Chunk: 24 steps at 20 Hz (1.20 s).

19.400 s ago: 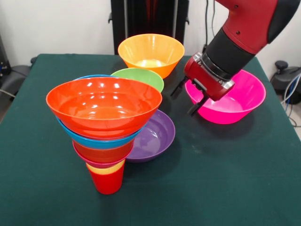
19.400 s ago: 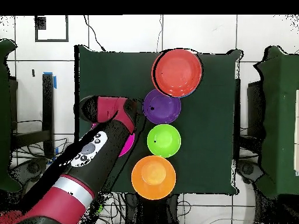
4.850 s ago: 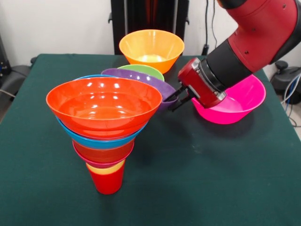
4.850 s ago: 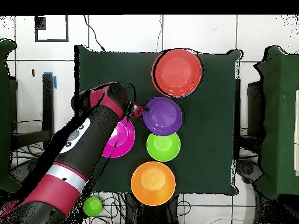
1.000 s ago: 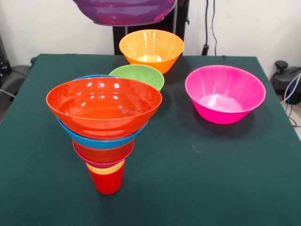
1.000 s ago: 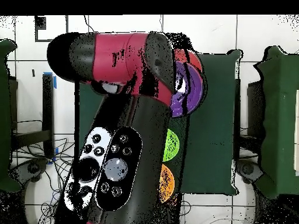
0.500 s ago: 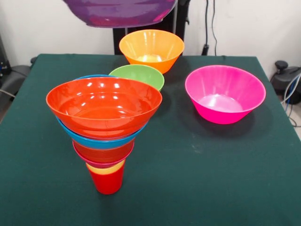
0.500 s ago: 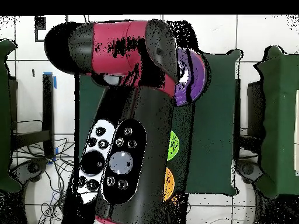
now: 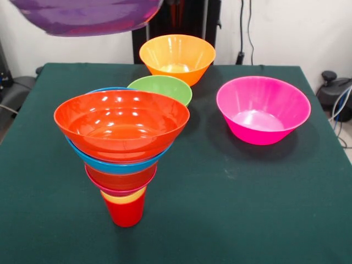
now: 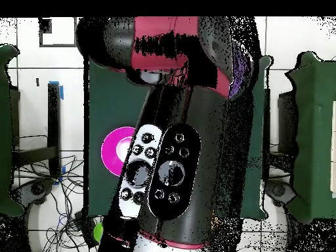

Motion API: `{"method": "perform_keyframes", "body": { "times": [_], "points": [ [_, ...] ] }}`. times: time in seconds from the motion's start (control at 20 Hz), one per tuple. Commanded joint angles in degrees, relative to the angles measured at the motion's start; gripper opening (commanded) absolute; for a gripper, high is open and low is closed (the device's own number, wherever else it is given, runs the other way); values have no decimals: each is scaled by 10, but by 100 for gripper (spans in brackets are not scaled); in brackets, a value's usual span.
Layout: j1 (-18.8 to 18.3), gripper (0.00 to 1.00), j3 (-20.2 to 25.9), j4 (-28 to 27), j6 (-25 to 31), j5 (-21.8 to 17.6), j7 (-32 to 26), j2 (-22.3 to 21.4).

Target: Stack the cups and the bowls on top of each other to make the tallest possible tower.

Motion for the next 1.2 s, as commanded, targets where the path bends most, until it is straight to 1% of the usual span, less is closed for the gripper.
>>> {"method": "perform_keyframes", "body": {
  "times": [0.05,0.15,0.25,0.4,0.45,0.6,0.75,0.85,0.95,1.05,1.2],
  "points": [
    [-5,0,74,-22,9,-53,-185,35],
    [-4,0,74,-15,4,-54,-183,35],
    [-3,0,74,-22,3,-59,-186,40],
    [-3,0,75,-38,20,-59,-189,43],
    [-2,0,76,-31,13,-60,-189,39],
    [0,0,74,-39,11,-68,-190,43],
    [2,0,76,-37,4,-64,-181,46],
    [5,0,77,-43,9,-64,-185,51],
    [7,0,74,-40,9,-58,-161,52],
    [5,0,75,-38,5,-56,-157,54],
    [5,0,77,-17,-23,-55,-146,49]
  ]
}}
